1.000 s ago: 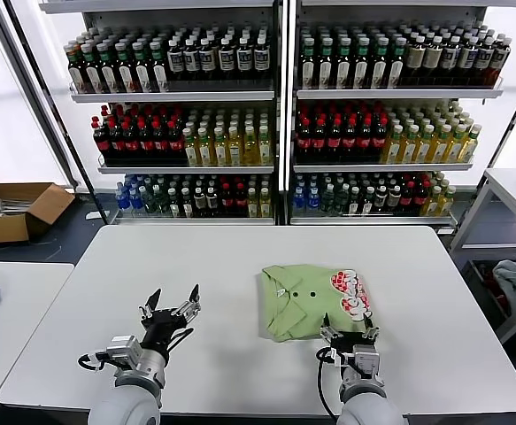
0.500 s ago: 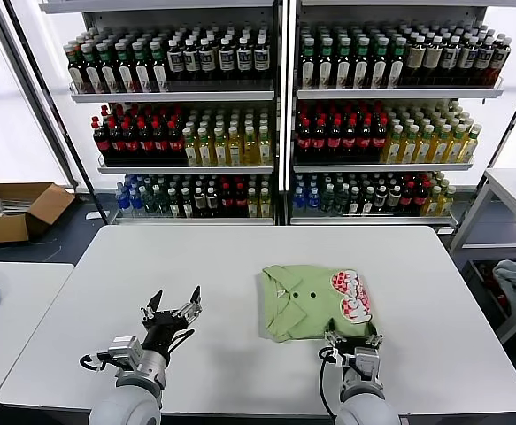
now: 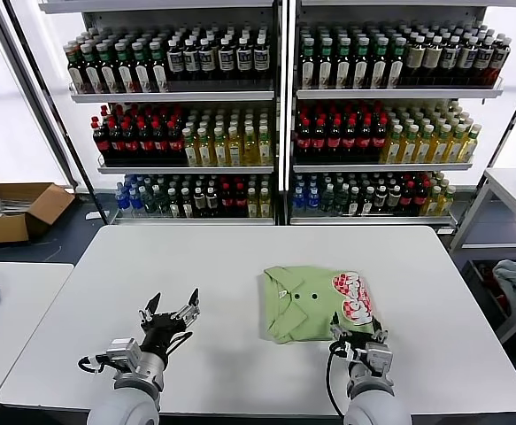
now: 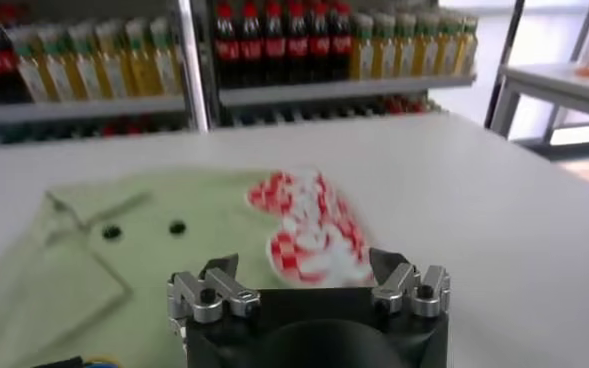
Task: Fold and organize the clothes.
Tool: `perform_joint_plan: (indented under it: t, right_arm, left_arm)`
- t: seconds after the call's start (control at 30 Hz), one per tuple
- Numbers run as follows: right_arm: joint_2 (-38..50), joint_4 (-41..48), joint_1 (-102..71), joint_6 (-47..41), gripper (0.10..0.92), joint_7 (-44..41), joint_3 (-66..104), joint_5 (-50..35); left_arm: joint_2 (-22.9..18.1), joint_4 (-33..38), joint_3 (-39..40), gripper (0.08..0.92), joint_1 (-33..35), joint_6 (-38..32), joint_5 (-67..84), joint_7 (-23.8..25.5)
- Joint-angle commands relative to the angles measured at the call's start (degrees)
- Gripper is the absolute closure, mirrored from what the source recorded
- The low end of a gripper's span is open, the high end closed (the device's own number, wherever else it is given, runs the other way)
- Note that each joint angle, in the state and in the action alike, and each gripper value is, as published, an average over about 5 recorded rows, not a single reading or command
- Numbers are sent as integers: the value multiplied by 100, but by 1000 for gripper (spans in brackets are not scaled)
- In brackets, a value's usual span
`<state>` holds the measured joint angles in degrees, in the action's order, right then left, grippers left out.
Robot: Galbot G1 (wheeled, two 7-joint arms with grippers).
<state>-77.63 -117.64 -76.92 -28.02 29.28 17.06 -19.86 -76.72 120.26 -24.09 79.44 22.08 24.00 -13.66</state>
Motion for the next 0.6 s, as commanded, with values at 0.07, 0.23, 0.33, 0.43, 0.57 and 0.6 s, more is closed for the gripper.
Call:
perform_joint_plan:
  t: [0.07, 0.23, 0.33, 0.43, 0.57, 0.6]
  right_arm:
    - [7, -77, 945, 419, 203, -339, -212, -78]
    - [-330, 1149, 1954, 473, 203, -36, -522, -236]
    - [-565, 1616, 2404, 351, 203, 146, -664, -432]
    - [-658, 2058, 2673, 203, 203, 232, -809, -421]
    - [-665, 2591, 2805, 59, 203, 268, -897, -214]
    - [-667, 2690, 2804, 31, 203, 273, -893, -174]
  left_arm:
    - [-13, 104, -46, 177, 90, 11, -16, -2]
    - [-21, 153, -64, 177, 171, 20, -34, 0]
    - [-23, 167, -89, 177, 219, 38, -47, 1]
    - [-17, 208, -120, 177, 259, 68, -42, 2]
    - [-2, 258, -170, 177, 290, 100, -26, 8]
    - [1, 263, -182, 177, 294, 103, -21, 8]
